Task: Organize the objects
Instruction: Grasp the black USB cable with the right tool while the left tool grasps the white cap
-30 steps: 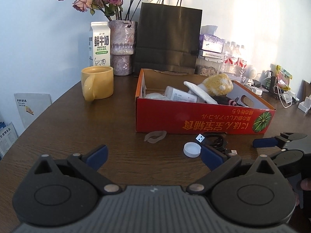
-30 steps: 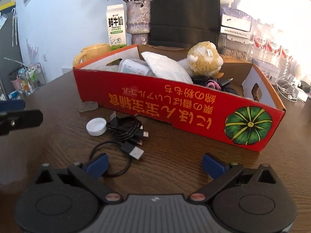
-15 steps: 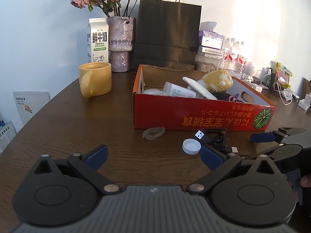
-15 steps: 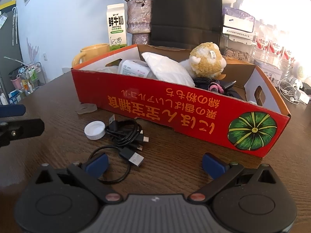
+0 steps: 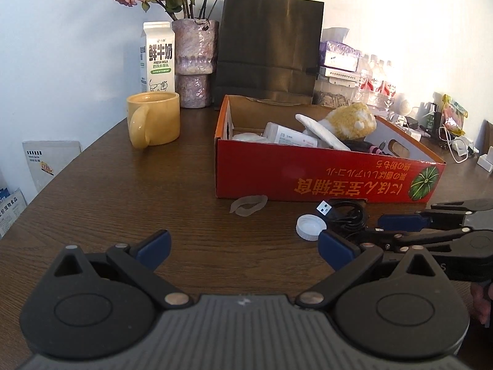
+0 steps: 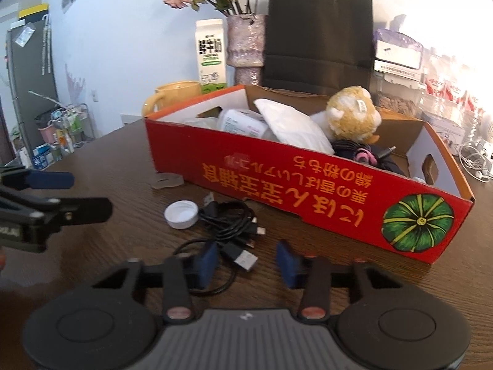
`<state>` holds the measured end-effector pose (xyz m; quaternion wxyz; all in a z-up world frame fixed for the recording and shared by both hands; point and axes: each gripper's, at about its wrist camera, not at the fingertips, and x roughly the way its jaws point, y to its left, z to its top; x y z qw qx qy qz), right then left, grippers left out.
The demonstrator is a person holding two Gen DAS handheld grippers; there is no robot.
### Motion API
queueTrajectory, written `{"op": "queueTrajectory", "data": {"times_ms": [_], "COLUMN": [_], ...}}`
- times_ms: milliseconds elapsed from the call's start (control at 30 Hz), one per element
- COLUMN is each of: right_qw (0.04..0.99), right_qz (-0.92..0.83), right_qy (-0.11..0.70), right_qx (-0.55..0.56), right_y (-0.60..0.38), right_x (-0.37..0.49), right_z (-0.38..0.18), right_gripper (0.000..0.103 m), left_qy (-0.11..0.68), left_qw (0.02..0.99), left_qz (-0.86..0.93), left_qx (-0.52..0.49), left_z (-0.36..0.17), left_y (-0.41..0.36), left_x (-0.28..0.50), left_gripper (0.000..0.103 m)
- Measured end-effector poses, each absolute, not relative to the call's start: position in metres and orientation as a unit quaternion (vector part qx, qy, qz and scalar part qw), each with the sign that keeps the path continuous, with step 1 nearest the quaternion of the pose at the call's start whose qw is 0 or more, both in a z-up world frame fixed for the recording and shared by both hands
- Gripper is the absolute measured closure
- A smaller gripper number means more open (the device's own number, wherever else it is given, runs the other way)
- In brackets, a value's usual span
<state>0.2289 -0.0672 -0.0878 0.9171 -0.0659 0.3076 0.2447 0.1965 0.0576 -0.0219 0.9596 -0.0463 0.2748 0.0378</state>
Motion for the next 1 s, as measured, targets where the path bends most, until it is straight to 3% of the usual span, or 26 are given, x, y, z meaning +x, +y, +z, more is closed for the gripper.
{"op": "queueTrajectory", "data": {"times_ms": [67,1000], "right_qw": [0.915,0.934], "right_qz": [0.253,0.251], "right_qy": [0.306,0.254], "right_qx": [-0.069,-0.014], "right_y": [-0.066,-0.116], "right_x": [0.226,0.204], "right_z": [-0.087,-0.073], "right_gripper": [0.079,0.079], "left_qy": [0.276,0.304], "left_qw": [0.959,0.952], "left_qz": [0.039,0.03], "left_qx": [-0.046,-0.005], "left_z": [-0.022,-0.033], "left_y": [0.058,0.027], "left_x": [0.197,0.23], "left_gripper": [0.0,0.0]}}
